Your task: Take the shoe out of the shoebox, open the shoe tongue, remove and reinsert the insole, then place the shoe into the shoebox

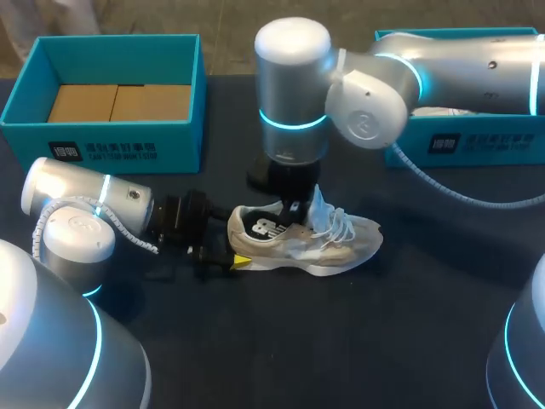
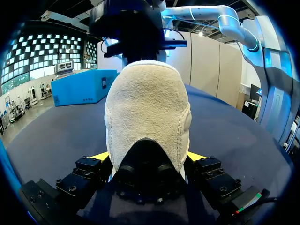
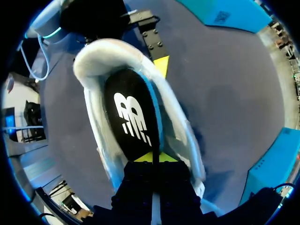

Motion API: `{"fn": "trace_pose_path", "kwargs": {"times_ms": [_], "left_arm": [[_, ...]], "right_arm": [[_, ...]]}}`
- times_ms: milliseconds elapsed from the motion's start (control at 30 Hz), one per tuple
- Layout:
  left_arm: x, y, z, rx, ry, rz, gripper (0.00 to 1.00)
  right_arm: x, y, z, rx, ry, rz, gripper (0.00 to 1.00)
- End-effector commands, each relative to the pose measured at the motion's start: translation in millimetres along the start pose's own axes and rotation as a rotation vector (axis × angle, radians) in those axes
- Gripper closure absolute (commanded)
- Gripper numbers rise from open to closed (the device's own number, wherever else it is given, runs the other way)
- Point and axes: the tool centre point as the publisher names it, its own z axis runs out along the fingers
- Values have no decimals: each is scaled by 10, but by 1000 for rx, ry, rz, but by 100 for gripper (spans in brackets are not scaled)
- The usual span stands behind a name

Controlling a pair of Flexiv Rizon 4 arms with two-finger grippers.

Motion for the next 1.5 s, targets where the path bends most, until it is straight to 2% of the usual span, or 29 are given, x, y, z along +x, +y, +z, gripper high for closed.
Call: {"fn": "trace_pose_path", "kwargs": {"times_ms": [33,300,467,867,1233,1500], "left_arm": [[-6,20,-6,0,0,-1,100],[-6,20,-6,0,0,-1,100],[-6,20,-6,0,0,-1,100],[-6,20,-6,0,0,-1,100],[-6,20,-6,0,0,-1,100],[-6,20,-6,0,0,-1,100]], "right_arm": [[-22,-196,-155,-39,-15,-7,100],[-110,-198,-324,-26,-28,-45,100],[-137,-149,-428,-47,-42,-61,100],[-165,122,-589,-128,-42,-123,100],[-162,435,-600,-237,11,-189,100],[-190,567,-533,-247,52,-225,100]]}}
